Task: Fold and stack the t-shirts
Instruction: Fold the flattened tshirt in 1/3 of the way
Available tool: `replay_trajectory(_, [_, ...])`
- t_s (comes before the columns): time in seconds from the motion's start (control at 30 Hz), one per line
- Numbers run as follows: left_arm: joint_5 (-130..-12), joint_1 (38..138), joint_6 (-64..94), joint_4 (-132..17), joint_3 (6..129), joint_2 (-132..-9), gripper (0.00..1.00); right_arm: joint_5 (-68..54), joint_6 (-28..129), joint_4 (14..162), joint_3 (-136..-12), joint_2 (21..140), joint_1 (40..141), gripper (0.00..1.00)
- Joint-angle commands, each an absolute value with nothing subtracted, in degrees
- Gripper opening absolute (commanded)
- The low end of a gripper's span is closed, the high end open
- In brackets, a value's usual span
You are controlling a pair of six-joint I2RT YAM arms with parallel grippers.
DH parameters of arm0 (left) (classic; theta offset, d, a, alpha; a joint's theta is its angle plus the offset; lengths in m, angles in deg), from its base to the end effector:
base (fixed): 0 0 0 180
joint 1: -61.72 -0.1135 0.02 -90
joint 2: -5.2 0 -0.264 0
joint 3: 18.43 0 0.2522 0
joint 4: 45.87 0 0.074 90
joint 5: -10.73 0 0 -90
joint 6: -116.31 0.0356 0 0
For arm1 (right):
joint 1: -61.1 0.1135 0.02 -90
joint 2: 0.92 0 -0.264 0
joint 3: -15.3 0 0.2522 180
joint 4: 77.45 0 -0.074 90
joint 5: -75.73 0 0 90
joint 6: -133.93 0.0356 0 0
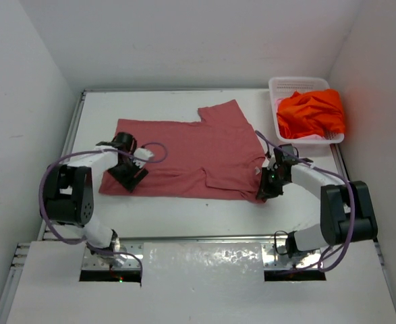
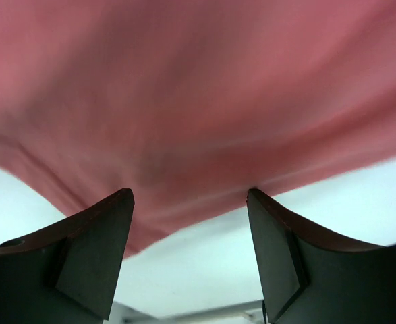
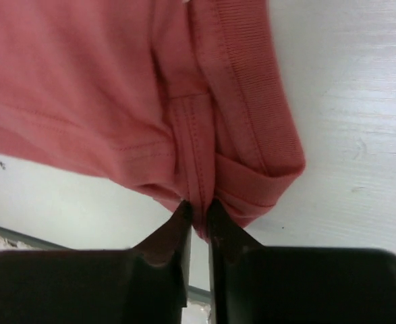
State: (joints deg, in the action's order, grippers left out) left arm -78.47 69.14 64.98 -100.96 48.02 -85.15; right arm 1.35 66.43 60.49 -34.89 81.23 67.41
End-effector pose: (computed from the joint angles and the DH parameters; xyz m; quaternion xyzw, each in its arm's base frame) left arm 0.2708 -0.0358 0.1677 0.3903 0.9157 0.0191 0.0943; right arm 0.2253 0.0346 0.1374 0.1195 0.9740 0.1646 0.0999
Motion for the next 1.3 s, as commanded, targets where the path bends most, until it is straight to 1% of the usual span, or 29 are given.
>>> replay_trajectory(0.0, [-84.3, 64.5, 62.1, -92.3, 45.1, -85.5, 0.66, 0.1, 66.5, 63.6, -34.8, 82.3, 65.8, 0.1])
replay_trajectory(0.03, [-86.6, 62.6, 61.5, -89.1, 43.8, -86.8, 0.66, 0.0, 66.4, 63.7, -34.9, 82.4, 64.9, 0.02])
replay_trajectory(0.07, [-87.9, 62.1, 61.4, -87.6, 43.1, -87.3, 0.66, -0.1, 66.3, 63.7, -35.1, 82.3, 64.9, 0.0])
replay_trajectory(0.23, [-90.6, 60.3, 61.7, -81.4, 40.1, -92.0, 0.66, -2.1, 67.6, 63.3, -35.3, 80.1, 61.3, 0.0])
replay_trajectory(0.27, [-90.9, 60.2, 61.8, -80.7, 39.6, -92.9, 0.66, -1.8, 67.7, 63.5, -34.9, 80.2, 59.3, 0.0])
replay_trajectory(0.37, [-90.0, 59.5, 62.1, -80.3, 39.4, -95.1, 0.65, 0.4, 67.1, 63.7, -35.2, 82.8, 59.2, 0.0])
replay_trajectory(0.47, [-88.8, 59.2, 62.3, -80.9, 39.5, -94.2, 0.65, -1.9, 66.3, 63.7, -34.8, 84.6, 59.0, 0.0])
replay_trajectory(0.5, [-87.4, 59.1, 62.3, -82.6, 39.7, -93.2, 0.65, -1.9, 65.4, 63.7, -35.3, 84.7, 58.8, 0.11])
replay_trajectory(0.53, [-86.6, 59.2, 62.4, -83.8, 40.5, -92.7, 0.66, -1.4, 64.5, 63.4, -35.7, 84.7, 58.8, 0.19])
replay_trajectory(0.6, [-84.6, 59.1, 62.2, -88.2, 42.0, -90.1, 0.66, 0.0, 62.4, 61.0, -38.2, 84.2, 58.8, 0.3])
replay_trajectory(0.63, [-81.8, 59.2, 62.0, -89.9, 44.2, -88.9, 0.67, 0.0, 61.9, 60.2, -39.0, 82.6, 58.8, 0.4])
replay_trajectory(0.7, [-76.6, 59.2, 61.5, -95.0, 46.9, -85.4, 0.68, -1.3, 60.5, 57.0, -41.8, 80.6, 58.8, 0.49])
replay_trajectory(0.73, [-75.1, 59.1, 61.3, -96.7, 50.5, -84.5, 0.69, -2.0, 60.3, 55.8, -42.4, 79.0, 58.8, 0.54])
replay_trajectory(0.87, [-68.6, 56.4, 60.8, -107.0, 59.8, -82.5, 0.7, -2.0, 61.7, 52.2, -41.4, 77.0, 58.9, 0.58])
replay_trajectory(0.93, [-66.7, 53.9, 60.8, -108.7, 61.7, -82.3, 0.7, -2.4, 62.2, 52.0, -38.9, 76.2, 58.9, 0.59])
replay_trajectory(0.97, [-66.3, 50.8, 60.7, -109.7, 62.4, -82.3, 0.78, -2.4, 62.9, 52.9, -38.1, 75.4, 58.9, 0.6])
replay_trajectory(1.03, [-67.6, 46.5, 60.1, -109.3, 62.0, -83.2, 0.82, -0.2, 64.7, 54.8, -35.8, 74.6, 58.9, 0.64])
replay_trajectory(1.07, [-69.0, 45.2, 59.9, -108.8, 60.5, -83.8, 0.82, 1.1, 65.5, 57.0, -34.2, 74.2, 58.9, 0.7])
replay_trajectory(1.1, [-69.5, 44.3, 59.7, -108.3, 59.6, -84.5, 0.82, 2.3, 66.1, 58.1, -33.5, 74.4, 59.0, 0.71])
replay_trajectory(1.23, [-69.0, 43.6, 59.8, -106.0, 55.8, -90.4, 0.82, 3.1, 67.4, 62.5, -31.2, 76.7, 59.1, 0.71])
replay_trajectory(1.27, [-69.6, 43.6, 59.6, -105.2, 54.7, -91.3, 0.82, 3.4, 67.7, 63.2, -30.6, 77.7, 59.1, 0.67])
